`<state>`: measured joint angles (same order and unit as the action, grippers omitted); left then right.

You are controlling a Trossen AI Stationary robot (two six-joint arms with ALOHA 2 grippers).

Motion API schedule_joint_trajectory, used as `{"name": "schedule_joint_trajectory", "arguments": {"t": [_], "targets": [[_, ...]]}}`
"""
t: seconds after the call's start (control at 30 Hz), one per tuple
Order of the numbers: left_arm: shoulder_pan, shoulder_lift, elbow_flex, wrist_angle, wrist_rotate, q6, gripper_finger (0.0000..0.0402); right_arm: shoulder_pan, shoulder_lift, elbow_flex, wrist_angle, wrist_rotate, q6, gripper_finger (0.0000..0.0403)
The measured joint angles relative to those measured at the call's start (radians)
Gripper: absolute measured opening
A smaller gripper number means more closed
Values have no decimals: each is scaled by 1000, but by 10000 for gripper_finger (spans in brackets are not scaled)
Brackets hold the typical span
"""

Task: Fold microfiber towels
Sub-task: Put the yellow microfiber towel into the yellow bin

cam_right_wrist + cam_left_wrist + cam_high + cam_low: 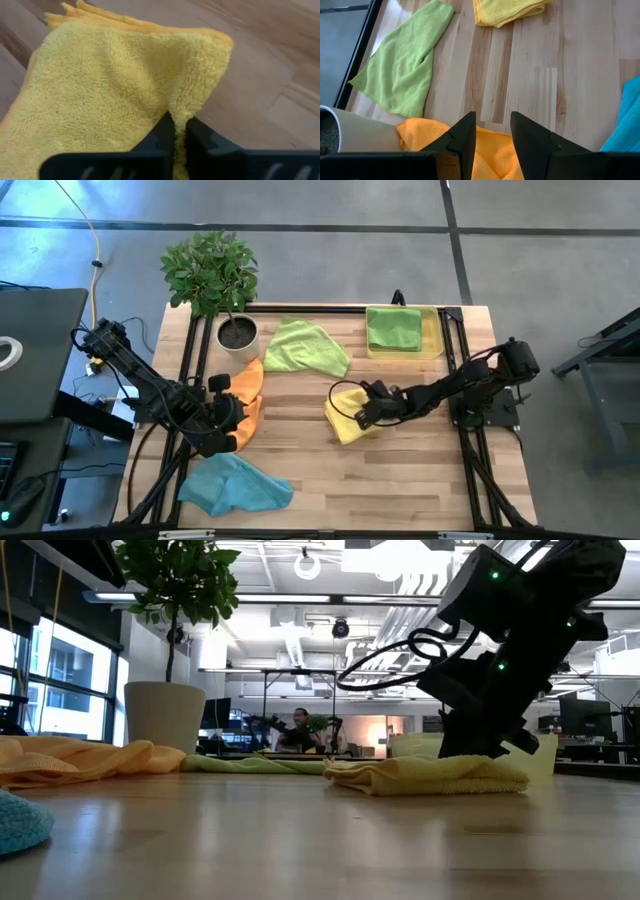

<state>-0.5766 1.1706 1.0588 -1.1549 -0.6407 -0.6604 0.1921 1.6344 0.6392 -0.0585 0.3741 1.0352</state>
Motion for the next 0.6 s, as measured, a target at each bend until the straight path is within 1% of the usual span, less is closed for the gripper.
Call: {"name": "schedule_joint_trajectory", "arguments": {"t": [0.03,0.13,0.23,0.3,0.37,0.47,0.6], "targets": [[0,0,0,0,0,0,110,0,0,0,2,0,-16,7],[0,0,0,0,0,0,110,-3,0,16,-23,5,-90,10],[0,0,0,0,0,0,110,-23,-20,56,-124,-5,-194,4],[0,0,0,0,0,-1,110,-48,-43,95,-231,0,-273,3],[0,0,0,0,0,-1,110,-76,-68,143,-382,20,-350,4],[0,0,0,0,0,-2,110,-123,-85,224,-613,83,-493,4],[0,0,0,0,0,-2,110,-197,-90,324,-852,184,-740,4]]}}
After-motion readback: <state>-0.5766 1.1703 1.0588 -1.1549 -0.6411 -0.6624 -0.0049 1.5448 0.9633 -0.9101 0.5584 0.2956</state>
